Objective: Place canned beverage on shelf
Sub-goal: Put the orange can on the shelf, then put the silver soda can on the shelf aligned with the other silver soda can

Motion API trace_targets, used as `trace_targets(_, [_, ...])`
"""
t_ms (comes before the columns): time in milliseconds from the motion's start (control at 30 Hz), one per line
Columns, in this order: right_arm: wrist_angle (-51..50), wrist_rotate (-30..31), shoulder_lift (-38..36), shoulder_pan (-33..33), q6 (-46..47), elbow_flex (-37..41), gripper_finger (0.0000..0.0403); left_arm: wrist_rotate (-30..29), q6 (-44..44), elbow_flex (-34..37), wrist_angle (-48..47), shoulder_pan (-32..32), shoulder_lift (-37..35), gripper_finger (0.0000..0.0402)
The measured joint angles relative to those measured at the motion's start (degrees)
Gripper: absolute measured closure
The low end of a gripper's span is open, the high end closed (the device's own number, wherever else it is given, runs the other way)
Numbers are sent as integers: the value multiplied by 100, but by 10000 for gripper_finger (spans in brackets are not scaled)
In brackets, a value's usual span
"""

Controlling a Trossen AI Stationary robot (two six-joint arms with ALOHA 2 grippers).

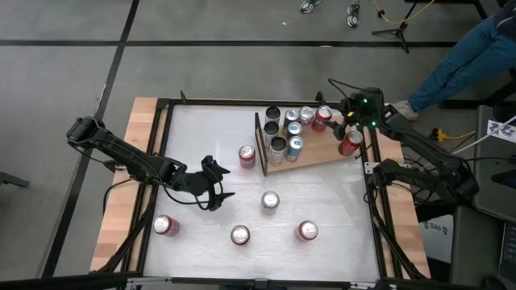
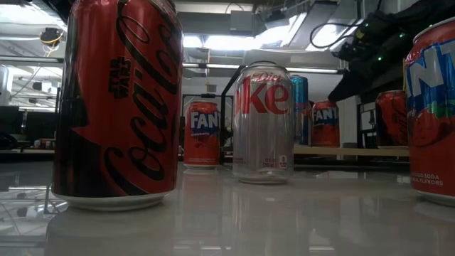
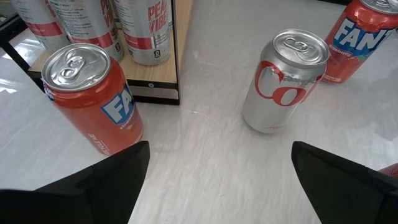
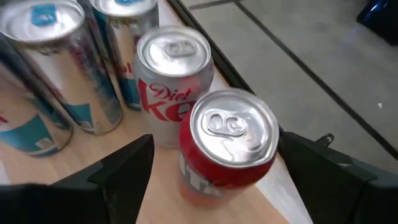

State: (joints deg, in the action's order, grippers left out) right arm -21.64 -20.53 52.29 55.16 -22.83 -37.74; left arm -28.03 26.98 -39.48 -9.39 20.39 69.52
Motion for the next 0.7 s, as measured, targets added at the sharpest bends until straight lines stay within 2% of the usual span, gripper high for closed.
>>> trace_targets(367, [-335, -58, -887, 0, 343, 0, 61, 0, 0, 0, 1, 0, 0, 16])
trace_targets(700, [-742, -685, -1699, -4, 633, -2, 61, 0, -2, 0, 2, 0, 0, 16])
